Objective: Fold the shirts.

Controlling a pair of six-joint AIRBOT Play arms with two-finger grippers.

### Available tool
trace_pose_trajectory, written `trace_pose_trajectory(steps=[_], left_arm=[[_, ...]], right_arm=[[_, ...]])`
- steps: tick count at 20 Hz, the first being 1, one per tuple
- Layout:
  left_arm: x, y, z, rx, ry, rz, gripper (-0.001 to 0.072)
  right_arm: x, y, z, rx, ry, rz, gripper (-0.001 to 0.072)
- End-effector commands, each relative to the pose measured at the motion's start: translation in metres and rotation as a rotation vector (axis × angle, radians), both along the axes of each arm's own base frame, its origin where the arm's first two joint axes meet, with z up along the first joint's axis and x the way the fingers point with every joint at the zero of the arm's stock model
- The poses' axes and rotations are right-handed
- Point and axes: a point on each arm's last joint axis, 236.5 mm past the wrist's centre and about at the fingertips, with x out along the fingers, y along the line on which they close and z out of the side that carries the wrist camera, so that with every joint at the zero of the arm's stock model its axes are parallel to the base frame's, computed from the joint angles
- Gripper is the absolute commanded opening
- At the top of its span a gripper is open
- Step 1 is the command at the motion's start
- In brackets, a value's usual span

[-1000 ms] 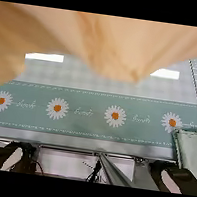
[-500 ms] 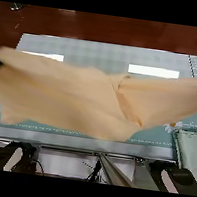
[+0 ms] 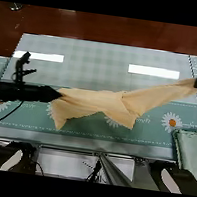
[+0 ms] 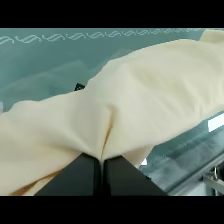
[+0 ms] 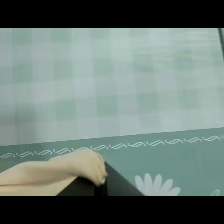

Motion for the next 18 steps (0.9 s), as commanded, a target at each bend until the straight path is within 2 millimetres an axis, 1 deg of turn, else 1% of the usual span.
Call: trace_pose_trajectory(steps=[1,3,4,5,6,7,8,9,10,11,12,13,15,16,17,18], left_arm=[[0.056,-0.013,-0.042,0.038,-0.029,0.079,0.0024],[0.088,-0.016,-0.051,0.052,-0.023,0.099,0.0024],[0.099,-0.020,-0.054,0.053,-0.007,0.090,0.0024],[0.105,-0.024,-0.056,0.048,0.015,0.071,0.0024],[0.107,-0.030,-0.056,0.040,0.040,0.041,0.0025],[0.106,-0.036,-0.055,0.032,0.064,0.005,0.0081],[0.104,-0.037,-0.052,0.042,0.078,-0.034,0.0358],[0.100,-0.032,-0.050,0.083,0.087,-0.087,0.0692],[0.093,-0.017,-0.050,0.157,0.100,-0.146,0.0706],[0.084,0.008,-0.050,0.245,0.145,-0.191,0.0706],[0.074,0.035,-0.050,0.305,0.204,-0.196,0.0706],[0.067,0.062,-0.048,0.342,0.248,-0.176,0.0706],[0.059,0.100,-0.045,0.314,0.300,-0.074,0.0705],[0.052,0.112,-0.048,0.280,0.327,-0.024,0.0705],[0.043,0.119,-0.055,0.229,0.366,0.025,0.0705],[0.032,0.117,-0.064,0.154,0.408,0.057,0.0705]], right_arm=[[0.060,0.011,-0.061,0.177,0.084,0.021,0.0018],[0.099,0.021,-0.078,0.270,0.067,0.033,0.0018],[0.115,0.021,-0.086,0.310,0.065,0.024,0.0018],[0.125,0.023,-0.092,0.357,0.080,0.013,0.0019],[0.130,0.027,-0.099,0.404,0.103,0.007,0.0019],[0.132,0.030,-0.105,0.450,0.133,0.001,0.0023],[0.133,0.027,-0.108,0.479,0.155,-0.023,0.0159],[0.131,0.021,-0.108,0.498,0.166,-0.060,0.0465],[0.126,0.012,-0.105,0.498,0.179,-0.067,0.0630],[0.116,0.001,-0.101,0.482,0.201,-0.058,0.0618],[0.104,-0.014,-0.098,0.458,0.223,-0.051,0.0618],[0.089,-0.034,-0.095,0.423,0.241,-0.062,0.0618],[0.067,-0.078,-0.078,0.379,0.201,-0.153,0.0617],[0.058,-0.096,-0.067,0.375,0.144,-0.209,0.0618],[0.045,-0.111,-0.061,0.378,0.088,-0.267,0.0617],[0.030,-0.117,-0.064,0.387,0.054,-0.316,0.0618]])
